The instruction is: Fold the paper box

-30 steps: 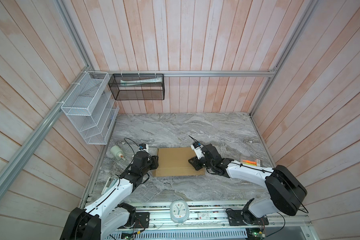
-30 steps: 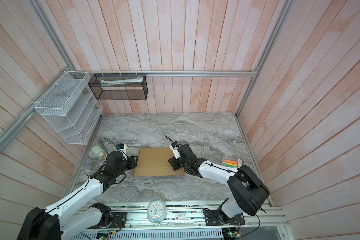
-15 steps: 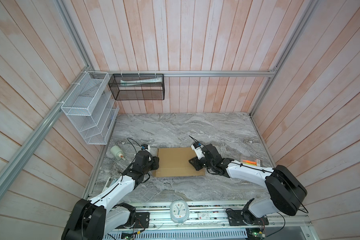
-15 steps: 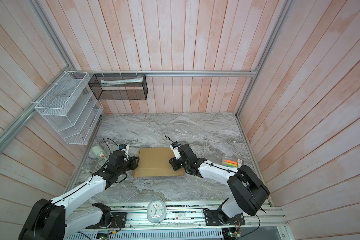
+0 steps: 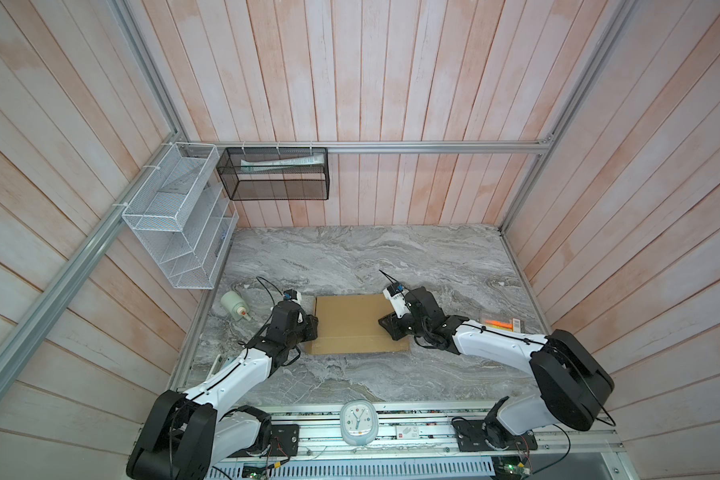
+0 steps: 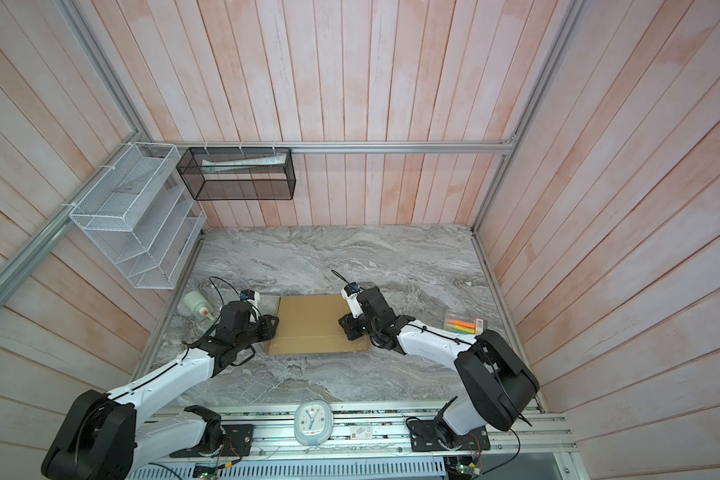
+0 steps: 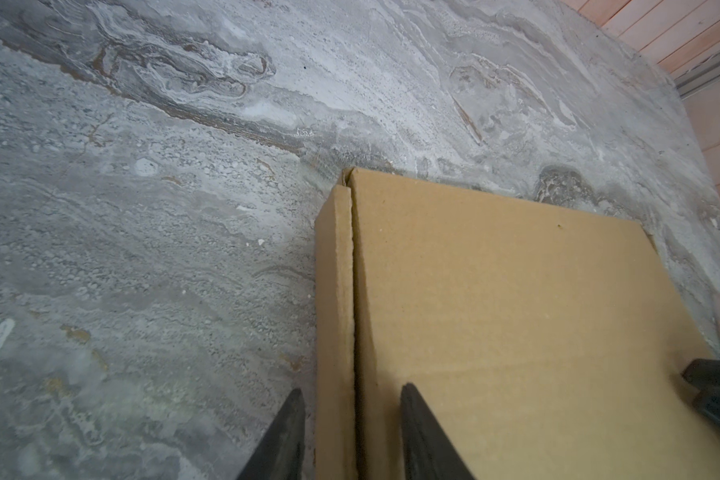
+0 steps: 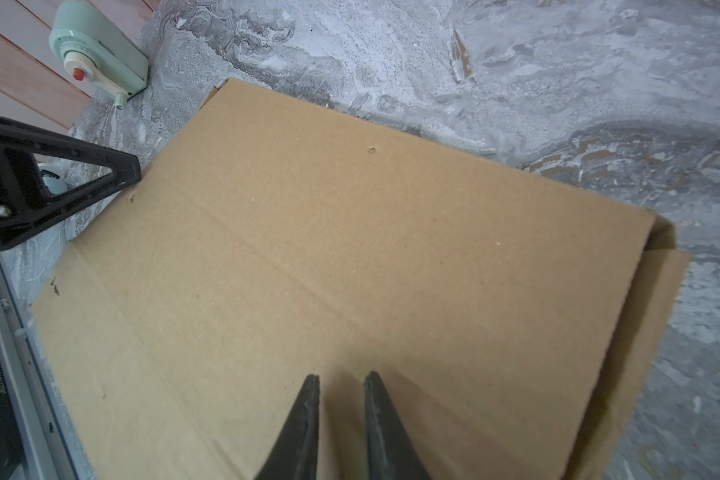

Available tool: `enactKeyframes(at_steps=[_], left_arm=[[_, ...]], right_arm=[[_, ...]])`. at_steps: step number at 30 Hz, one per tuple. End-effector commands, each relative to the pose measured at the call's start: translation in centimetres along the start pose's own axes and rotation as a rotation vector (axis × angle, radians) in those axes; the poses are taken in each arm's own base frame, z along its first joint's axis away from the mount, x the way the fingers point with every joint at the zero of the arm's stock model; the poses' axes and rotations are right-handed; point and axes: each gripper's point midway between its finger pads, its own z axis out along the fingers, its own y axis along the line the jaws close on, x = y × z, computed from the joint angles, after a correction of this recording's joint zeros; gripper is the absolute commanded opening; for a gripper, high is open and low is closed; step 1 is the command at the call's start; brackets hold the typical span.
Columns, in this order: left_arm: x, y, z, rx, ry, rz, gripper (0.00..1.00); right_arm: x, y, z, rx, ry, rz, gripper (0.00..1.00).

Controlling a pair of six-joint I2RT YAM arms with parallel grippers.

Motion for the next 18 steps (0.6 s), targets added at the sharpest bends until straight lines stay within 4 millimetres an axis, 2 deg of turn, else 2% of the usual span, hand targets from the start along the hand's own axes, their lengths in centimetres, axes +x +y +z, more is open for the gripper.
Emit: enactKeyframes(at_steps=[1, 10, 18], left_arm=[[-0.4, -0.3, 0.1, 0.019, -0.003, -0.017, 0.38], [0.5, 0.0, 0.1, 0.018, 0.017, -0.052, 0.35], [0.5, 0.0, -1.0, 0.022, 0.006, -0.062, 0.35]], right_arm=[[0.9, -0.6, 0.4, 0.006, 0.031, 0.022, 0.22], [1.0, -0.9, 0.4, 0.003, 0.032, 0.042, 0.21], [1.1, -1.1, 0.6, 0.002, 0.035, 0.048, 0.21]])
